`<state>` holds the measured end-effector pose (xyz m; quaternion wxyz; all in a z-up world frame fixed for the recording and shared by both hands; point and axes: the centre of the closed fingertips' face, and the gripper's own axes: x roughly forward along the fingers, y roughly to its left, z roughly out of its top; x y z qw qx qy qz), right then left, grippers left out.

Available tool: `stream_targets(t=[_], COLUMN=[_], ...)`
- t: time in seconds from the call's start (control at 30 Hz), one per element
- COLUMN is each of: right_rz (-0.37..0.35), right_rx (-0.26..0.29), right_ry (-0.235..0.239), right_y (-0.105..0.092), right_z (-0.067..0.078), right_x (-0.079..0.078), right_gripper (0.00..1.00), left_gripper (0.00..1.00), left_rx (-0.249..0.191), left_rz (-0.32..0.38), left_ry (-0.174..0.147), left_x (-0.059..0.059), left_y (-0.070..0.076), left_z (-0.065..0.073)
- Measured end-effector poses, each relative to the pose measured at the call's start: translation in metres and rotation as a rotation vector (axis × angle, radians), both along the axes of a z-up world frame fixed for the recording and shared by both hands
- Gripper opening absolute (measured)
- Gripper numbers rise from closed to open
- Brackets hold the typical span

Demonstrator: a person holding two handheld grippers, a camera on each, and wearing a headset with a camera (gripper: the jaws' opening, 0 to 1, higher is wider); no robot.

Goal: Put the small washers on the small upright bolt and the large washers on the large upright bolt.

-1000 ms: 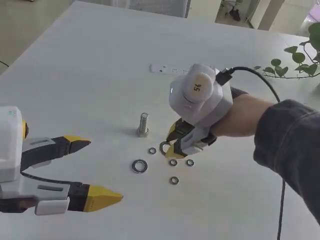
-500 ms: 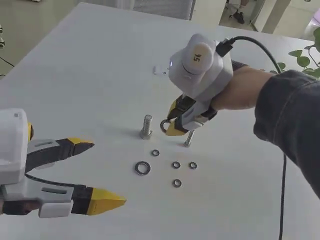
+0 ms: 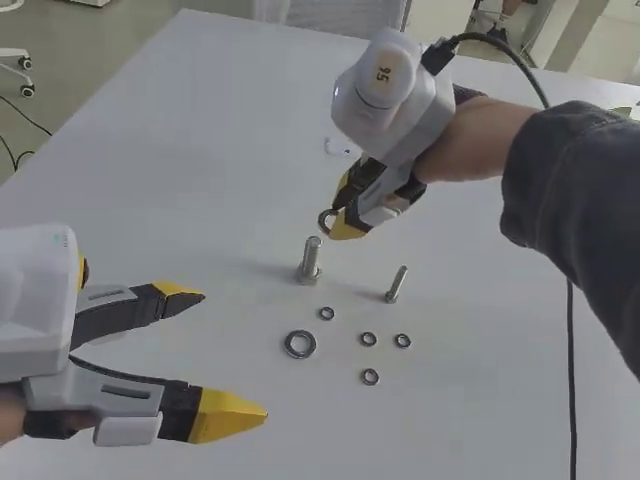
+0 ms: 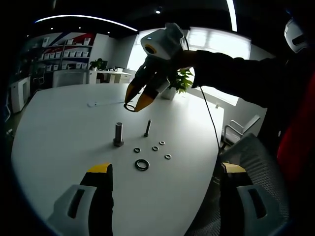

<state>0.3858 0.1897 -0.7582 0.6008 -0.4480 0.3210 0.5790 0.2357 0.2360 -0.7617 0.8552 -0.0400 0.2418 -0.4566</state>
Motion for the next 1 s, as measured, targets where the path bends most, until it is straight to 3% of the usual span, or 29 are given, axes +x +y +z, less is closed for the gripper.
stream_targets(t=[0.67,1.0], right_rz=[0.034,0.042], right_rx=[-0.070,-0.090], right_ry=[0.037,0.050], right_y=[0.009,0.012], right_z=[-0.036,-0.046], right_x=[0.017,0.021], right_gripper=[0.23,0.23], left_gripper=[0.89,0.89], left_rx=[0.007,0.001], left_rz=[0.009,0.016], left_ry=[0.018,0.022], left_x=[0.005,0.007], left_y=[0.002,0.003], left_z=[-0.005,-0.007])
